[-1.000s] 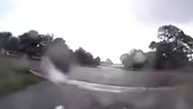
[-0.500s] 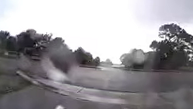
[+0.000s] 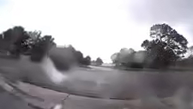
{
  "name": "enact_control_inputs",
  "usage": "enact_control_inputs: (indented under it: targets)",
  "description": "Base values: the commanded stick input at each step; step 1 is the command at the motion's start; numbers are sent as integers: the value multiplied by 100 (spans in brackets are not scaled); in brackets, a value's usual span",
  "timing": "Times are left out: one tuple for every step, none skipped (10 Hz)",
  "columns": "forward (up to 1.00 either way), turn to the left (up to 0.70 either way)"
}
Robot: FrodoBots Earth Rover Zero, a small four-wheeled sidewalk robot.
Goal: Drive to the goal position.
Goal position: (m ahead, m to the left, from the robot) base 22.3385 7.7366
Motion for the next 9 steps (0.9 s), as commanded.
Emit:
enact_control_inputs:
  targets:
    - [100, 0]
    - [100, 0]
    - [100, 0]
    - [100, 0]
    - [100, 0]
    - [100, 0]
    - [100, 0]
    - [100, 0]
    - [100, 0]
